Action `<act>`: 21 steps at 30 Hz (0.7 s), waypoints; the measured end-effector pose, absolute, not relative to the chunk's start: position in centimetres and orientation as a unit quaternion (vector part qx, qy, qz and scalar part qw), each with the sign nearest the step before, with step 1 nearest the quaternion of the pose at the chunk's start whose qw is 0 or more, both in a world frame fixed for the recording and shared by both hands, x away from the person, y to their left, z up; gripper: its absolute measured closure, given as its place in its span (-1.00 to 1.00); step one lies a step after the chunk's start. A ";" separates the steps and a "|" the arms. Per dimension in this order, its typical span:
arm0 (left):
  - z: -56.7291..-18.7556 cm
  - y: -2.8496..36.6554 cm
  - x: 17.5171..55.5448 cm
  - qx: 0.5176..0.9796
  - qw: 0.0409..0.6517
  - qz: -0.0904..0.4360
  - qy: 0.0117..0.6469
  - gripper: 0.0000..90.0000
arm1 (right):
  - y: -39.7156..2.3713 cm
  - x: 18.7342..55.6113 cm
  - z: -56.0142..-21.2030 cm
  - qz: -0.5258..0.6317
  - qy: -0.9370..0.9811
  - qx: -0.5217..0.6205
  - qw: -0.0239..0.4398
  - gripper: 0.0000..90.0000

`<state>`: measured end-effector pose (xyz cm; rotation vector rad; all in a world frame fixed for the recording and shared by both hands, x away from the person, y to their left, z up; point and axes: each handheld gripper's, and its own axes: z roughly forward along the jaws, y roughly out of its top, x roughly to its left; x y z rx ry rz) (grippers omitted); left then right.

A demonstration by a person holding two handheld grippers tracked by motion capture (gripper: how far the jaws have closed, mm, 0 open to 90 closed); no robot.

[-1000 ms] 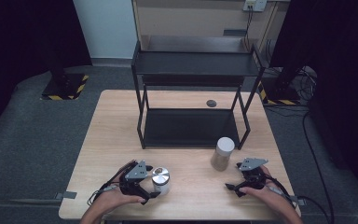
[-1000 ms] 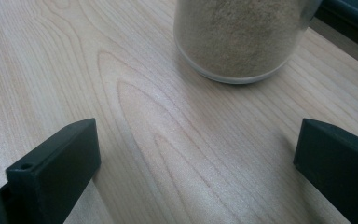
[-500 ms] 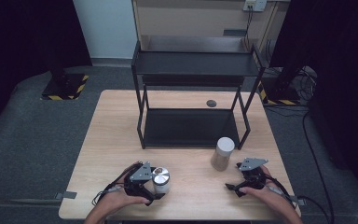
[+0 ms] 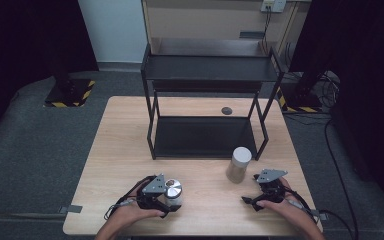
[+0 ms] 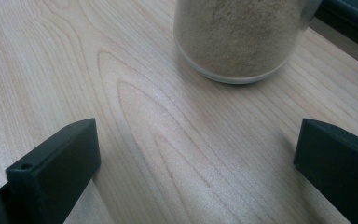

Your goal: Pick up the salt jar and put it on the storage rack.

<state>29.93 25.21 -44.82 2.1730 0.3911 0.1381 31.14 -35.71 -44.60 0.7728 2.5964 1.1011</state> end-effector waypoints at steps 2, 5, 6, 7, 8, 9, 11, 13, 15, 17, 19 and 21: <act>-44.8 25.2 29.8 0.879 0.446 0.061 0.157 -0.41 | -35.7 31.1 -44.6 0.374 0.883 0.263 0.108 -0.97; -44.8 25.1 29.7 0.879 0.446 0.066 0.155 -0.35 | -35.7 31.1 -44.6 0.374 0.883 0.263 0.108 -0.97; -44.8 25.1 29.7 0.879 0.446 0.066 0.154 -0.35 | -35.7 31.1 -44.6 0.374 0.883 0.263 0.109 -0.97; -44.7 25.1 29.7 0.880 0.445 0.067 0.153 -0.35 | -35.7 31.1 -44.6 0.374 0.883 0.263 0.109 -0.97; -44.7 25.1 29.7 0.880 0.445 0.067 0.152 -0.35 | -35.7 31.1 -44.6 0.374 0.883 0.263 0.108 -0.97; -44.7 25.0 29.7 0.880 0.445 0.068 0.151 -0.35 | -35.7 31.1 -44.6 0.374 0.883 0.263 0.108 -0.98; -44.6 25.0 29.7 0.881 0.444 0.068 0.148 -0.34 | -35.7 31.1 -44.6 0.374 0.883 0.263 0.108 -0.98; -44.5 24.8 29.7 0.883 0.442 0.068 0.142 -0.34 | -35.7 31.1 -44.6 0.374 0.883 0.263 0.109 -0.98; -44.3 24.5 29.6 0.885 0.440 0.068 0.138 -0.34 | -35.7 31.1 -44.6 0.374 0.883 0.263 0.108 -0.97; -44.2 24.6 29.6 0.883 0.445 0.064 0.136 -0.34 | -35.7 31.1 -44.6 0.374 0.883 0.263 0.108 -0.97; -44.0 24.6 29.5 0.881 0.449 0.065 0.134 -0.34 | -35.7 31.1 -44.6 0.374 0.883 0.263 0.108 -0.97; -43.9 24.7 29.5 0.879 0.454 0.062 0.134 -0.34 | -35.7 31.1 -44.6 0.374 0.883 0.263 0.109 -0.97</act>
